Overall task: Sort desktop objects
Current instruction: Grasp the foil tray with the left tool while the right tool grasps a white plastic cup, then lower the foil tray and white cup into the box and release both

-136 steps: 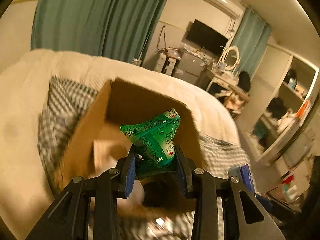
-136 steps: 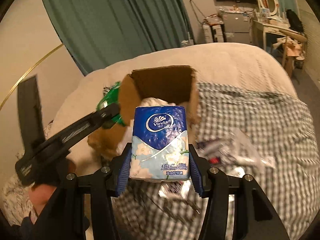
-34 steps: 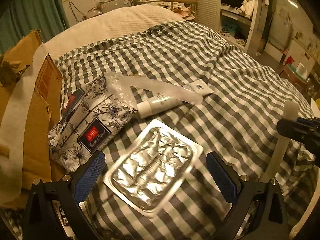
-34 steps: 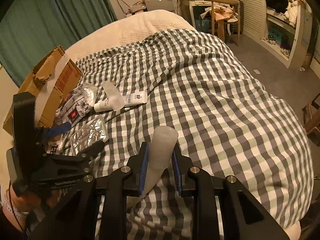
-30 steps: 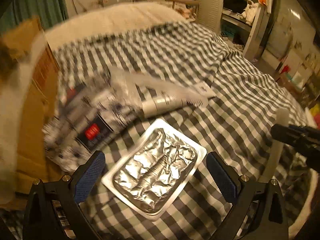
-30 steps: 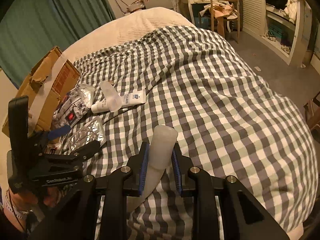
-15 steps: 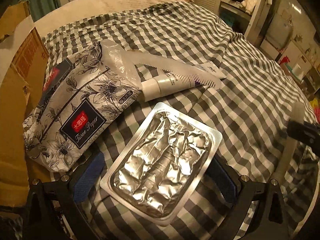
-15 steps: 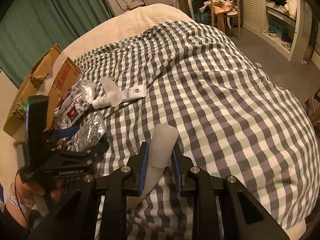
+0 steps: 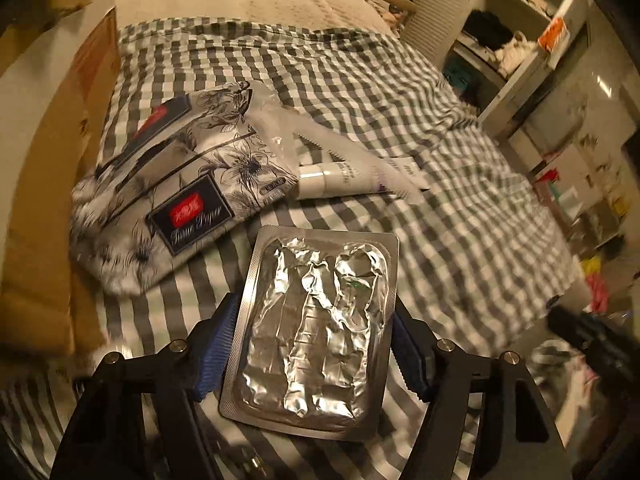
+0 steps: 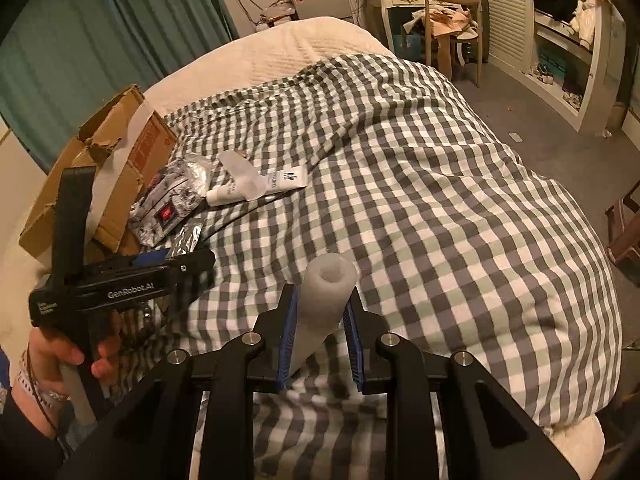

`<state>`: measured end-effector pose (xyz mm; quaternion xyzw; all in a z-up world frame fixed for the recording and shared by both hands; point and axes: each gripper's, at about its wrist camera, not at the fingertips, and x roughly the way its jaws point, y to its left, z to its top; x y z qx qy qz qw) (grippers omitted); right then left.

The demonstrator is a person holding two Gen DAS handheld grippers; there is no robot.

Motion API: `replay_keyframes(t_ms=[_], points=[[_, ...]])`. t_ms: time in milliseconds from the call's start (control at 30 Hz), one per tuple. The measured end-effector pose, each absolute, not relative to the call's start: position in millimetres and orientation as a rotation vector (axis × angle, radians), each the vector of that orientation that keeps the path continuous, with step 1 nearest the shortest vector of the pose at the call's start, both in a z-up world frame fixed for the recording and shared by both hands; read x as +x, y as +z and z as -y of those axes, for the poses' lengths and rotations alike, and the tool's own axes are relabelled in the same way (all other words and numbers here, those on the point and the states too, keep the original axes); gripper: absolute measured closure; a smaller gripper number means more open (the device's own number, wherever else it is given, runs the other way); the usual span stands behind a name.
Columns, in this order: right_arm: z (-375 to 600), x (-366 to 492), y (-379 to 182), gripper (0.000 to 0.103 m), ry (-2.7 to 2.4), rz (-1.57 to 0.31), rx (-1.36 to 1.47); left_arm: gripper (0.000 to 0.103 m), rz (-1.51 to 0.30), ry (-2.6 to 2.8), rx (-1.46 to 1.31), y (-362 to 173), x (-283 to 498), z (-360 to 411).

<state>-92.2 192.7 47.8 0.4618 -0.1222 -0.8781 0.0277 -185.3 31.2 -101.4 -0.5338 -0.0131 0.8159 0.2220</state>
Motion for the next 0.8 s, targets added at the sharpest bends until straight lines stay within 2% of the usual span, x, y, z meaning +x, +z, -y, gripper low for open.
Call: replay_keyframes(t_ms=[200, 367, 600, 733, 800], points=[[-181.2, -85.2, 68.3, 0.083, -2.710, 0.335, 1.385, 0.031, 0.119, 2.285, -1.407, -75.4, -148.4, -23.6], [-165.3, -76.8, 96.5, 0.083, -2.739, 0.246, 1.322, 0.031, -0.065, 2.385, -1.352, -55.7, -128.7, -34.6], [-140.2, -70.0, 144.3, 0.083, -2.716, 0.218, 1.212, 0.031, -0.033, 2.462, -1.225, -10.4, -106.7, -18.7], [-114.1, -72.0, 180.7, 0.083, -2.706, 0.137, 1.115, 0.031, 0.005, 2.515, -1.121, 31.1, -97.6, 7.2], [-100.4, -78.0, 201.2, 0.083, -2.673, 0.161, 1.055, 0.031, 0.021, 2.539, -1.107, 50.3, -102.9, 24.3]])
